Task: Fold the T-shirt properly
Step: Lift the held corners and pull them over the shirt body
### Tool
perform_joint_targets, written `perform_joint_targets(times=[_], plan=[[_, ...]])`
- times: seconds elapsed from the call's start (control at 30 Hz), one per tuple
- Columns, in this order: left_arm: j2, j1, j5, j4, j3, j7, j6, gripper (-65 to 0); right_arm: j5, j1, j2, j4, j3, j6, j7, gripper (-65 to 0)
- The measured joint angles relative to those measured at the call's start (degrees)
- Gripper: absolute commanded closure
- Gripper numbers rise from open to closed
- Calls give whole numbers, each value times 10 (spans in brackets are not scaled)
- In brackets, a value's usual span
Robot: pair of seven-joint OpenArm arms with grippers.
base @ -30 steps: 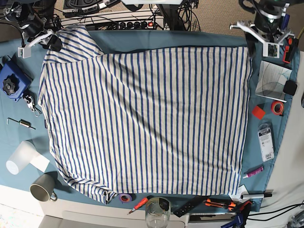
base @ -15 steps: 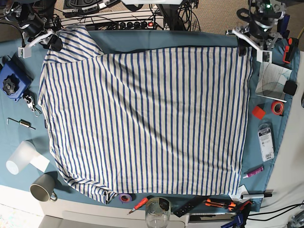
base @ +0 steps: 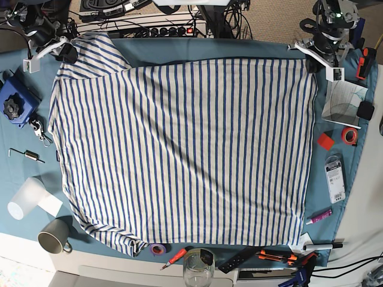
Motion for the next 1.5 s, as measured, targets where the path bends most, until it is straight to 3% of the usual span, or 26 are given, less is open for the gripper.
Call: perform_joint_targets(times=[0.07,0.13,0.3,0.47,0.7,0.83,1.03,1.2,1.4,1.5], plan=[[0,0,-8,0,-1,8,0,0,-1,0,-1,0,-1,0,-1,-32],[0,-1,-10,1,-1,12,0,0,-1,0,-2,-1,-1,0,-2,0],[1,3,-10,20,0,39,-2,0,5,0,-4,5,8,-1,-6,0],[4,9,-9,74,2,69,-3,0,6,-7,-12,45,56,-7,-44,0],[4,38,-3,125,1,69,-5,0,18,-5,-10,103,122,-4,-60,0],[5,59,-5,153,-11,68,-5,0,47,-5,-10,105,137,-5,-93,0],[4,85,-16,178,-55,68,-8,0,76,-43,-13,105,150,-4,-93,0],[5,96,-44,179,-73,83,-46,0,109,-60,-42,105,193,10,-97,0],[5,123,-52,181,-93,93,-48,0,181,-60,-42,106,247,37,-179,0],[4,138,-61,183,-123,106,-56,0,198,-69,-42,106,260,37,-185,0]])
